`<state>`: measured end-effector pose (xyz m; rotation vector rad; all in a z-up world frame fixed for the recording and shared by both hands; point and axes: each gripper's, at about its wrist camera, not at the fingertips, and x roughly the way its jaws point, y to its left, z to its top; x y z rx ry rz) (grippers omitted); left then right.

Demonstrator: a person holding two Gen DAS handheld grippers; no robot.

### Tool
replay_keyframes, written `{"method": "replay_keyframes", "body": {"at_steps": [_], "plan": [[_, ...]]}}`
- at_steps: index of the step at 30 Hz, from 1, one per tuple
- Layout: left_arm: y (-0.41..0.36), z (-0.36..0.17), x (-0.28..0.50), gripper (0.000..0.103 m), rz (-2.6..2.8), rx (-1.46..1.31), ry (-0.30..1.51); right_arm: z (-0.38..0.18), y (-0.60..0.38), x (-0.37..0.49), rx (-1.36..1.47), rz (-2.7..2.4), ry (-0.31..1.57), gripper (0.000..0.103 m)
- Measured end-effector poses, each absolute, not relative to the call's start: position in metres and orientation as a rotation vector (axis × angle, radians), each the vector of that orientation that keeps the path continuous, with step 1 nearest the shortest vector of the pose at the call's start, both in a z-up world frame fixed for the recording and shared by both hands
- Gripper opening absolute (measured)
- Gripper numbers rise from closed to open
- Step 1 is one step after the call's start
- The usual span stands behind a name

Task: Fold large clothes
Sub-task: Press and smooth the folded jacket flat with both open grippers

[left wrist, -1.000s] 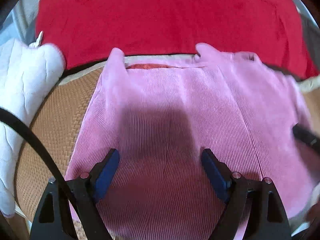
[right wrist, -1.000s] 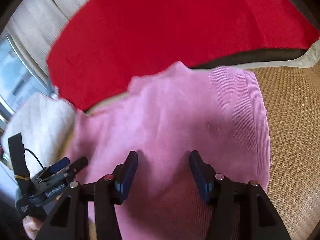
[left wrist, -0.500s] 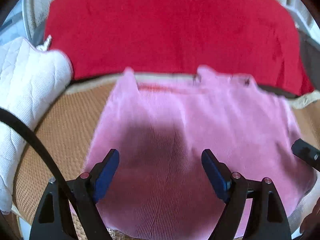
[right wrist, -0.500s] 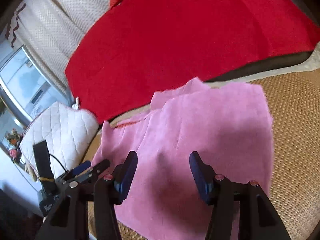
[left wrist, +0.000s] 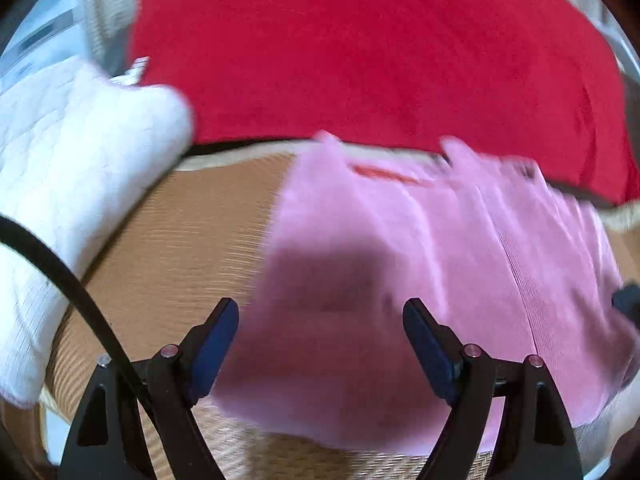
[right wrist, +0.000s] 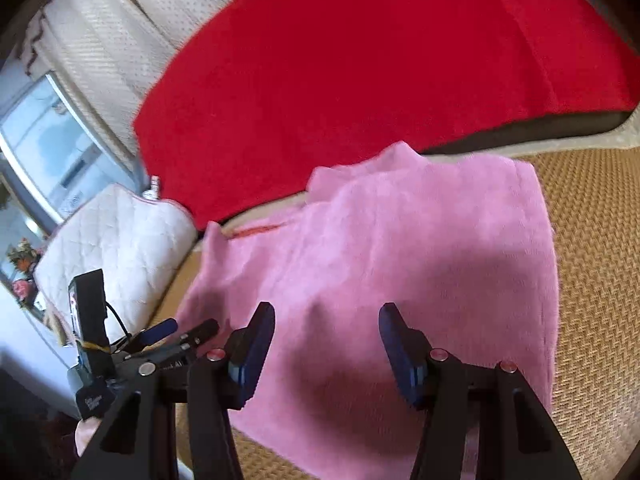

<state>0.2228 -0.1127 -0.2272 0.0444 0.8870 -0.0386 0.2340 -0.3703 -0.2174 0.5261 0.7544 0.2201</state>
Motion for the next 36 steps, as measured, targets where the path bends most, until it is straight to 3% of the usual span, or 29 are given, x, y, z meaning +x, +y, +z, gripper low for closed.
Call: {"method": "replay_keyframes", "body": {"at_steps": [4, 8, 15, 22, 28, 32, 36], "plan": [[-0.078, -0.223, 0.214, 0.084, 0.008, -0.087, 0.854, -0.215, -0.356, 0.234, 0.503, 0.267, 0.750, 0.058], [-0.092, -0.250, 0.222, 0.084, -0.016, 0.042, 0.956, -0.247, -0.352, 0.253, 0.523, 0.240, 0.904, 0.054], [-0.078, -0.255, 0.221, 0.085, 0.016, -0.055, 0.993, -0.231, -0.360, 0.243, 0.585, 0.267, 0.822, 0.054], [-0.094, -0.233, 0.201, 0.085, -0.038, 0.006, 0.830, -0.221, -0.368, 0.233, 0.651, 0.321, 0.769, 0.055], [-0.115, -0.263, 0.219, 0.085, -0.019, 0.089, 0.996, -0.252, -0.373, 0.245, 0.661, 0.272, 0.889, 0.055], [-0.100, -0.257, 0.221, 0.085, -0.016, -0.026, 0.988, -0.244, -0.362, 0.241, 0.565, 0.267, 0.875, 0.055], [-0.098, -0.255, 0.215, 0.085, -0.035, -0.028, 0.956, -0.243, -0.374, 0.240, 0.667, 0.301, 0.860, 0.055]]}}
